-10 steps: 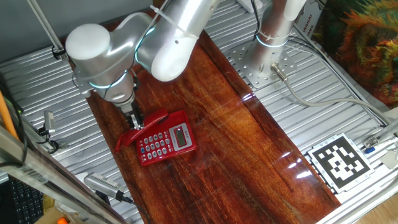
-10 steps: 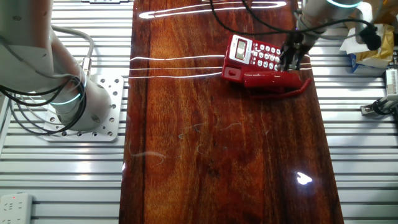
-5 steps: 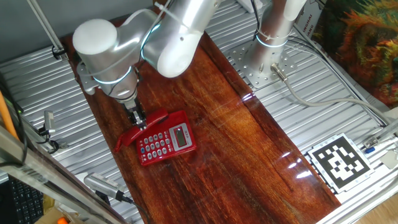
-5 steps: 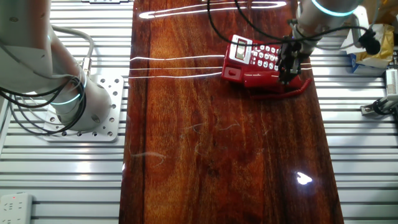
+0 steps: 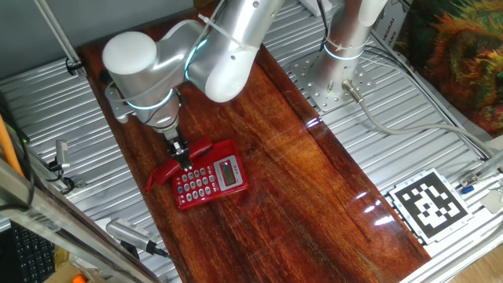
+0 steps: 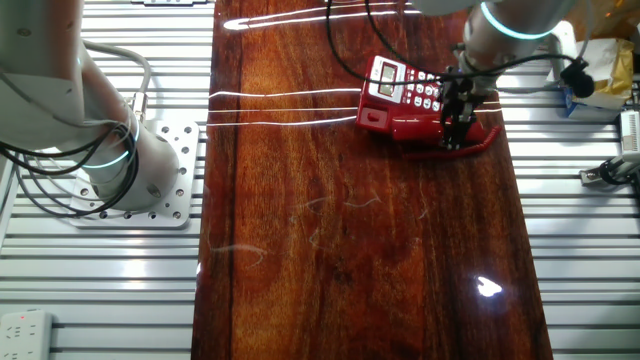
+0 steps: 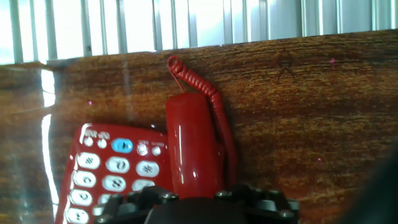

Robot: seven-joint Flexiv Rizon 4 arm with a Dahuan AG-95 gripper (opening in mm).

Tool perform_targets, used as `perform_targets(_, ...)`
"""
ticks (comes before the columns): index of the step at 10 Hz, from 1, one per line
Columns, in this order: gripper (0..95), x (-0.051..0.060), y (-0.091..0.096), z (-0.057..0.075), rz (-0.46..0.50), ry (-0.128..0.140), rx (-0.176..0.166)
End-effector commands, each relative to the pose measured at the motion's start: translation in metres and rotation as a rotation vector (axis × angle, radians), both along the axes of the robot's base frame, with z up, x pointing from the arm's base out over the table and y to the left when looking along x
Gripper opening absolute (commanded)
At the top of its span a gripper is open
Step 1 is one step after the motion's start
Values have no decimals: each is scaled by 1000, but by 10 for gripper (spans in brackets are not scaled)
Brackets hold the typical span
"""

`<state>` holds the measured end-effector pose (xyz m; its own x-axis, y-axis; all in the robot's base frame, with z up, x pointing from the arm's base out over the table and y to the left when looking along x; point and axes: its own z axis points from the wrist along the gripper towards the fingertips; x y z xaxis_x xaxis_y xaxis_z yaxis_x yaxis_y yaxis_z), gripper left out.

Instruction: Place the handset of the telephone on the corresponding phone cradle

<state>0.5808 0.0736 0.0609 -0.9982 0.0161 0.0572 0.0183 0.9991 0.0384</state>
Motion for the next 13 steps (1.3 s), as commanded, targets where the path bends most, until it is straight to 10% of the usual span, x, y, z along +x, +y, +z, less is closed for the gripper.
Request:
perform_targets(1,380,1,1,-1,2,7,-10)
perform_targets(3,0,1,1,-1,-3,8,-17)
perform_targets(13,0,-3,-1,10,-52,30,-22)
